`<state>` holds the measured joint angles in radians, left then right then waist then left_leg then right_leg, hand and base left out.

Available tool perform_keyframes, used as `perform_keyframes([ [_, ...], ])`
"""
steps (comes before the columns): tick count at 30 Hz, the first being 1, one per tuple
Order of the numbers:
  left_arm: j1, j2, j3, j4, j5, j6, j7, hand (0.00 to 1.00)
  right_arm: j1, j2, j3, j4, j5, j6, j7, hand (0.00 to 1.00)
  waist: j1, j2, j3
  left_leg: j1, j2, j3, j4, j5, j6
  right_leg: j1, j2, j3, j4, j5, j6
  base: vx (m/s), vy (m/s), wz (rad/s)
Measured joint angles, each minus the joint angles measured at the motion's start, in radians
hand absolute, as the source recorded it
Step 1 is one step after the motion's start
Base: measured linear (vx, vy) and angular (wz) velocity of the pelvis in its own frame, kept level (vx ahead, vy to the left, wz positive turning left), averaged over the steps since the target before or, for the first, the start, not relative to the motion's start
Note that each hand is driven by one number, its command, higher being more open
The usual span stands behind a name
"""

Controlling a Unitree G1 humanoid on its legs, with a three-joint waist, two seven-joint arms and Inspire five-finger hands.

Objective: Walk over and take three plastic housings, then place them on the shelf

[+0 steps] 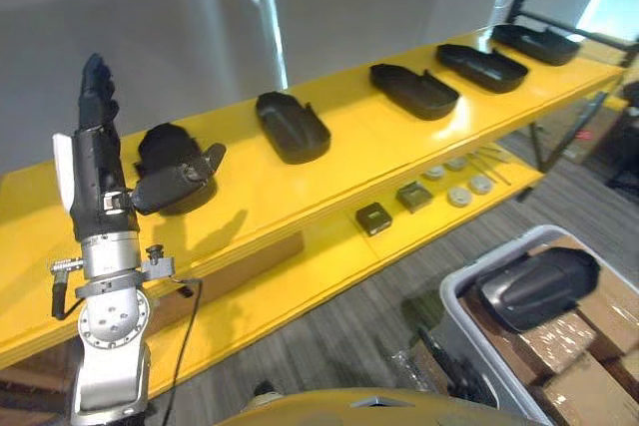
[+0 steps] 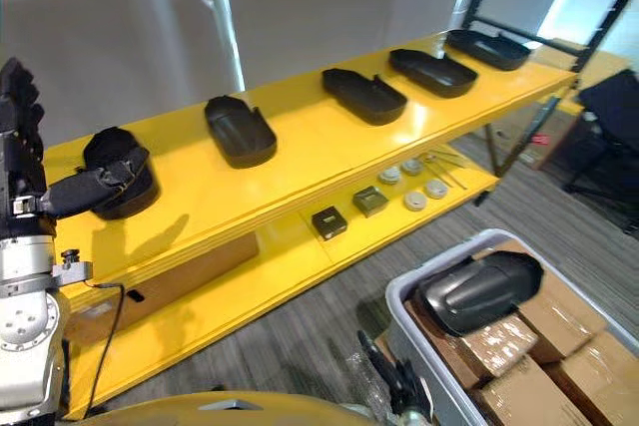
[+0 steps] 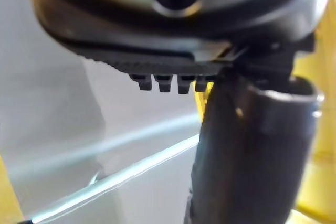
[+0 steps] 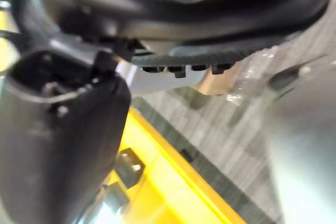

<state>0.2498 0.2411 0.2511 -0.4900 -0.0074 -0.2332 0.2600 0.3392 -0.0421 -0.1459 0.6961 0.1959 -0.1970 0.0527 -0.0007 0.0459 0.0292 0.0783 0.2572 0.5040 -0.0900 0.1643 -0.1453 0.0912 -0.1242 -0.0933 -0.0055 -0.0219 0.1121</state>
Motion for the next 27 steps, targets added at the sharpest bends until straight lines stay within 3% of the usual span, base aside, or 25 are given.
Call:
perform_keyframes([
  [5,-0.012,-0.052,-0.096,0.000,-0.103,-0.078,0.023,1.00,0.045,0.009,0.159,-0.202,-0.036,-0.028,0.075,1.00,-0.032,-0.020,-0.016,0.045,0.031,0.075,0.001,-0.009,-0.023,-0.006,0.013,0.001,-0.009,0.024,-0.005,0.01,-0.033,-0.43],
  [12,-0.081,-0.079,-0.193,0.046,-0.102,-0.092,0.082,1.00,0.102,-0.063,0.341,-0.533,0.053,0.028,0.279,1.00,-0.046,-0.029,-0.012,0.091,0.055,0.156,0.004,-0.014,-0.045,-0.017,0.042,0.071,-0.019,0.050,0.003,0.05,-0.010,-0.36],
  [15,-0.109,-0.079,-0.215,0.053,-0.103,-0.092,0.089,1.00,0.110,-0.072,0.373,-0.675,0.092,0.040,0.311,1.00,-0.062,-0.032,-0.010,0.111,0.061,0.187,0.005,-0.022,-0.055,-0.018,0.052,0.100,-0.028,0.056,0.004,0.04,-0.001,-0.32],
  [20,-0.121,-0.108,-0.253,0.053,-0.131,-0.093,0.089,1.00,0.114,-0.062,0.340,-0.885,0.146,0.028,0.211,1.00,-0.083,-0.039,0.003,0.141,0.067,0.245,0.005,-0.036,-0.069,-0.031,0.067,0.155,-0.026,0.058,0.005,0.03,0.006,-0.36],
  [24,-0.109,-0.154,-0.282,0.053,-0.260,-0.106,0.046,1.00,0.113,-0.019,0.271,-0.982,0.066,-0.007,0.015,1.00,-0.089,-0.039,0.014,0.161,0.067,0.289,0.034,-0.083,-0.077,-0.067,0.082,0.235,-0.013,0.058,0.005,0.02,0.019,-0.58],
  [25,-0.090,-0.164,-0.293,0.052,-0.310,-0.115,0.039,1.00,0.104,-0.019,0.253,-0.987,0.018,-0.012,-0.032,1.00,-0.086,-0.038,0.015,0.153,0.064,0.255,0.066,-0.129,-0.083,-0.081,0.086,0.268,-0.007,0.060,0.008,0.02,0.038,-1.38],
  [26,-0.041,-0.181,-0.294,0.052,-0.335,-0.118,0.061,1.00,0.076,-0.022,0.210,-0.986,-0.034,-0.014,-0.088,1.00,-0.082,-0.027,0.023,0.119,0.020,0.052,0.131,-0.255,-0.056,-0.098,0.098,0.341,0.008,0.063,0.005,0.02,0.081,-1.66],
  [27,-0.015,-0.186,-0.294,0.053,-0.339,-0.118,0.101,1.00,0.053,-0.024,0.174,-0.986,-0.046,-0.021,-0.116,1.00,-0.085,-0.010,0.032,0.082,-0.010,-0.106,0.210,-0.336,-0.007,-0.112,0.114,0.393,0.014,0.064,0.001,0.04,0.096,-1.55],
])
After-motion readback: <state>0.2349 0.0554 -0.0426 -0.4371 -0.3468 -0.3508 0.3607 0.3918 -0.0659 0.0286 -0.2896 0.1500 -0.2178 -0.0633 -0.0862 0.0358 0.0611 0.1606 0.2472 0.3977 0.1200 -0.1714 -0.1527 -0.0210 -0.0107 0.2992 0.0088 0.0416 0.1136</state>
